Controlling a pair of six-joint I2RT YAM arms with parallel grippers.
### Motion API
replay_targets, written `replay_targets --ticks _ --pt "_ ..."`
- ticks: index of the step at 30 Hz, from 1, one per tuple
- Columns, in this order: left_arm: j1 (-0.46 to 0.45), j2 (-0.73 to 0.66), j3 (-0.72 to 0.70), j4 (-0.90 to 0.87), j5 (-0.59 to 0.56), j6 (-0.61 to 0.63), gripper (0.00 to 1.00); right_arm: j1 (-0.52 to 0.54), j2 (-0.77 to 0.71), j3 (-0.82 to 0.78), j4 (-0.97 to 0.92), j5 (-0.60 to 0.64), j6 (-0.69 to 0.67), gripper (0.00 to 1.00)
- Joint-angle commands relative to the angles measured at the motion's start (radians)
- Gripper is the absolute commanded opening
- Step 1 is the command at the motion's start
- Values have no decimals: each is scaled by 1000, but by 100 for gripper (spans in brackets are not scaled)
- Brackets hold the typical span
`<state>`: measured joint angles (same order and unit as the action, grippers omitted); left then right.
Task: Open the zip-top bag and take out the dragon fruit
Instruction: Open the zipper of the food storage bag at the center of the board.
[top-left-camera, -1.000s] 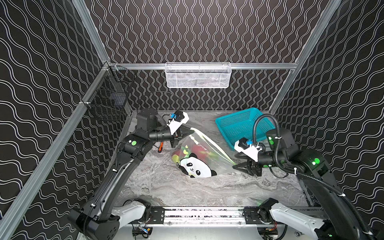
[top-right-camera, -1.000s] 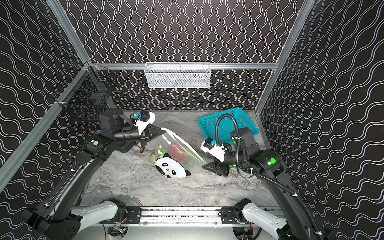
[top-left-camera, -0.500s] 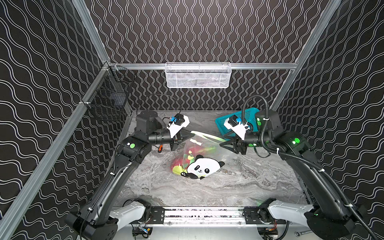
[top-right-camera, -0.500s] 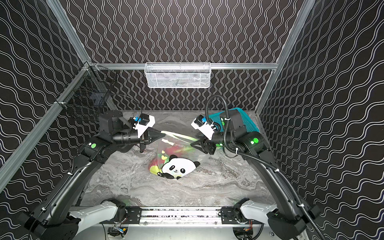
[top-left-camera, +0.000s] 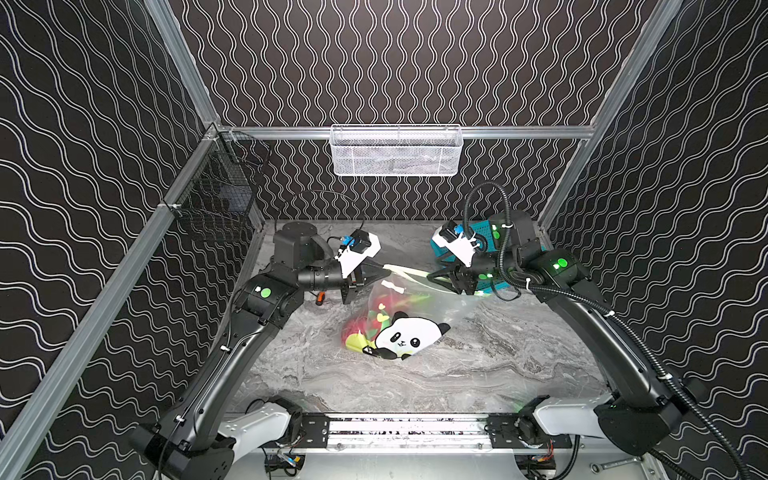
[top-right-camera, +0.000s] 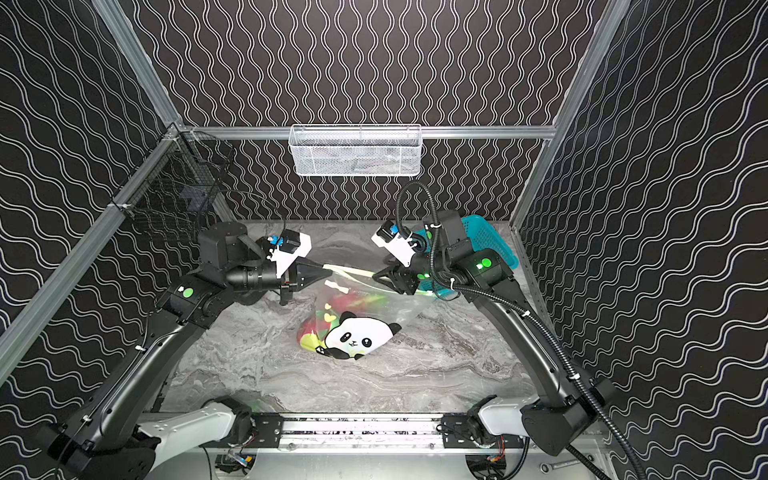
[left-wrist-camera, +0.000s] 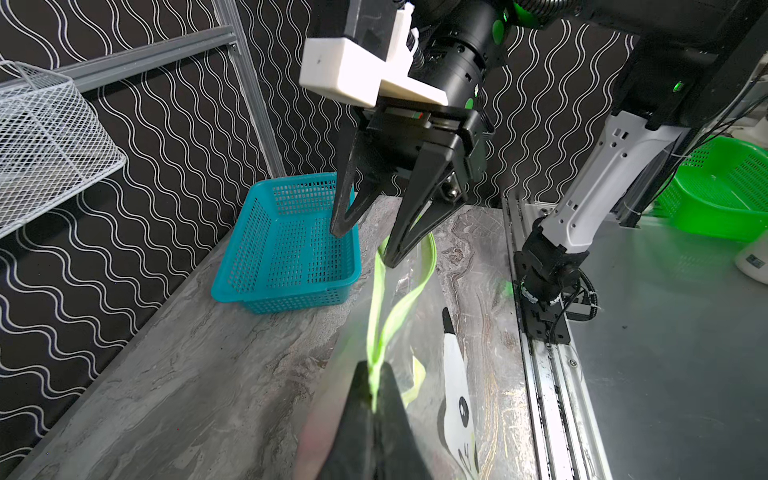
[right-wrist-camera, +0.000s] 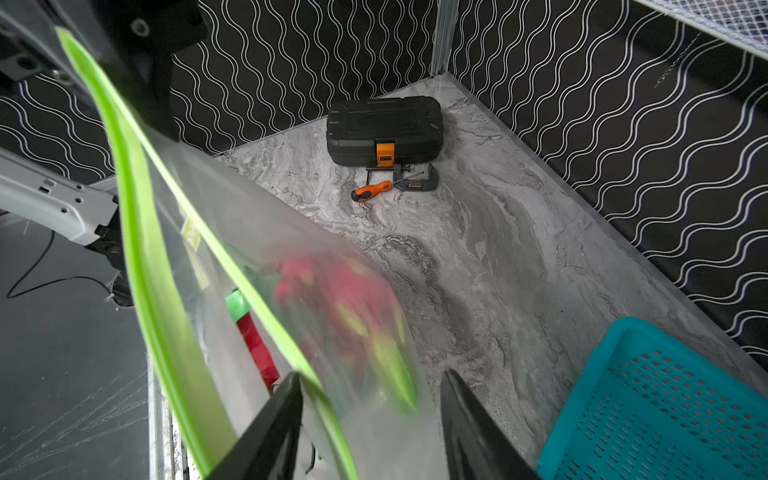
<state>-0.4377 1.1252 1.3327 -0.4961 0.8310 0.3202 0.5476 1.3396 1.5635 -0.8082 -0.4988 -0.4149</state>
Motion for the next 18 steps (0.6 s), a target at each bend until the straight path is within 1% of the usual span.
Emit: replay_targets --ticks 1,2,5,6,7,9,11,12,14,15,18 --pt "-7 4 2 90 41 20 0 1 1 -10 7 -66 -48 52" --pt "-7 6 3 91 40 20 0 0 0 -18 -8 -119 -67 52" --pt "-11 18 12 90 36 27 0 15 -3 -47 -34 -205 -94 51" --pt "-10 22 15 90 36 29 0 19 -5 -55 -39 -220 -100 51" --pt "-13 27 20 91 34 29 0 21 -9 -62 -43 -230 -103 49" --pt "-18 38 28 92 36 32 0 22 -14 -73 -48 -244 -107 42" --pt "-23 51 38 93 33 33 0 22 -20 -80 -36 -237 -95 24" --pt "-24 57 42 94 31 33 0 23 -23 -78 -29 -239 -91 18" --pt "-26 72 55 103 30 30 0 23 -26 -63 -8 -252 -71 3" --pt "-26 82 61 108 26 31 0 23 -29 -56 10 -250 -47 0" --pt "-27 133 103 139 16 29 0 23 -48 -43 97 -255 45 0"
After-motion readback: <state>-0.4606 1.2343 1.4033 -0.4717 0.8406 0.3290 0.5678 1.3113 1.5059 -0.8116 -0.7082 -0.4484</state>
